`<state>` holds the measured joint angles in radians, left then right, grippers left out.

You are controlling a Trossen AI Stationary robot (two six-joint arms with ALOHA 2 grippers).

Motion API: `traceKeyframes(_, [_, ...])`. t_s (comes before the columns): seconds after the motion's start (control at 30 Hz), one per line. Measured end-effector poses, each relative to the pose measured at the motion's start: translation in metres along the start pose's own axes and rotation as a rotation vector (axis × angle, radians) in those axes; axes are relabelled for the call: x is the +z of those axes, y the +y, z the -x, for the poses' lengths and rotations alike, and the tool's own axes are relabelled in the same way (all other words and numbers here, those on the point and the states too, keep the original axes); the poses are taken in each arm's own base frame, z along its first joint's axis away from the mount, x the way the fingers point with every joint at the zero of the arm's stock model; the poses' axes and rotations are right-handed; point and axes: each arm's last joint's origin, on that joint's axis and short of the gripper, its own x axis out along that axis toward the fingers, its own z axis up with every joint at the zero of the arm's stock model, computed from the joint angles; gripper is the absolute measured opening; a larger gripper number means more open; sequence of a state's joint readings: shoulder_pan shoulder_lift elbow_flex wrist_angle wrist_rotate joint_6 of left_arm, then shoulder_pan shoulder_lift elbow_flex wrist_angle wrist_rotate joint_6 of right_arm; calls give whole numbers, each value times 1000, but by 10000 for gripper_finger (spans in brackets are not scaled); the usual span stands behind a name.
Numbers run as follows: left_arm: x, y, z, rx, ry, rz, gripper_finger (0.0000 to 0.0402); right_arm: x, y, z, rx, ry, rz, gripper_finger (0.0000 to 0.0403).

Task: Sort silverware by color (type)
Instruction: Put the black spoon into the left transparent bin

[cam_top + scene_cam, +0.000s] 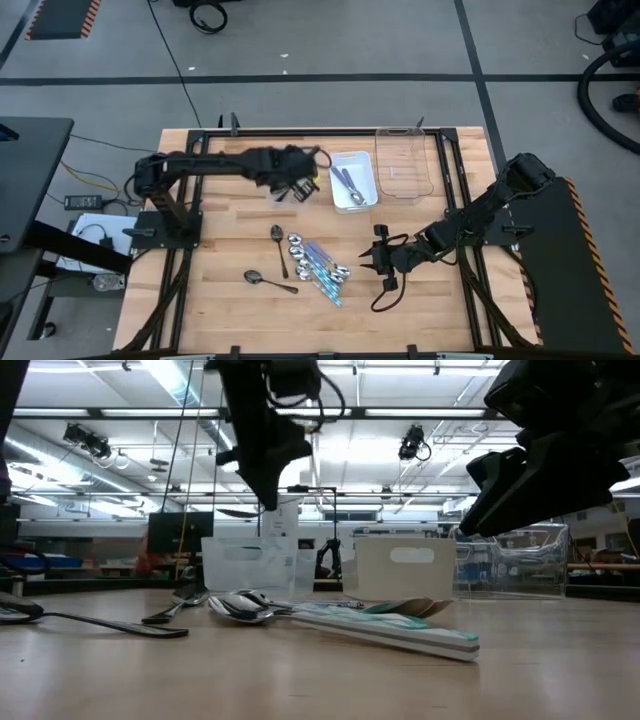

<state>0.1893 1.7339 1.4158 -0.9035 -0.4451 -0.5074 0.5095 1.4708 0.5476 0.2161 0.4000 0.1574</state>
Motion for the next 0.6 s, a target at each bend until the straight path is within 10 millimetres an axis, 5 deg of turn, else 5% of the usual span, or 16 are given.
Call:
traceKeyframes(0.3, [10,28,-42,-23,161,37,14,-1,0,0,-2,8,3,121])
traceKeyframes(0.6, [3,7,-57,-13,170,-36,14,-2,0,0,-5,23,2,119])
